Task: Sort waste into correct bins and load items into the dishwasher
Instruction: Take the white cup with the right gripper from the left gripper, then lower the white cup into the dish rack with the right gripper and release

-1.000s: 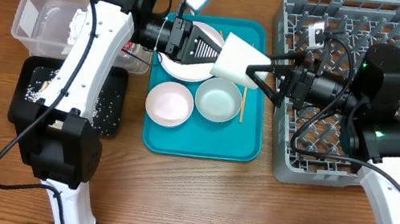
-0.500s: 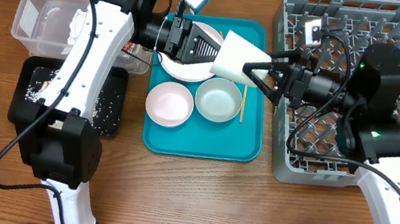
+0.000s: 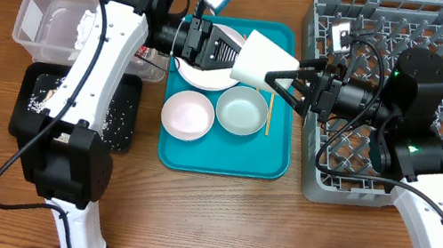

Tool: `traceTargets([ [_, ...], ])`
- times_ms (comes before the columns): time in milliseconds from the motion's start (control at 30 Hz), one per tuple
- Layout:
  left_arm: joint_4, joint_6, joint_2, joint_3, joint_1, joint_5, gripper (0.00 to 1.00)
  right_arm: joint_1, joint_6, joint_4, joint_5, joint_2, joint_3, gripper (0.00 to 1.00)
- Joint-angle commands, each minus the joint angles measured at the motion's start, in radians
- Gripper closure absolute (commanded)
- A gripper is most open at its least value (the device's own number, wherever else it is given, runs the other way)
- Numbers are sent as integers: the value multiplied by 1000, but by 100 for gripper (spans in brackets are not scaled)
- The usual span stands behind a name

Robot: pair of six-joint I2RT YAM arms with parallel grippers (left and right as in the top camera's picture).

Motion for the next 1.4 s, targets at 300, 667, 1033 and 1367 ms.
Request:
traceTargets([
  [300, 12, 1, 5, 8, 2, 26, 56, -67, -4, -36, 28, -1, 22, 45],
  [667, 34, 0, 5, 8, 100, -283, 51, -309, -152, -642, 436, -108, 25, 45],
  [1033, 56, -150, 5, 8, 91, -845, 50, -103, -46, -1056, 1080, -122, 84, 41],
  [1367, 57, -162, 5, 8, 51, -929, 49, -73, -26, -1099, 1128, 94, 84, 40],
])
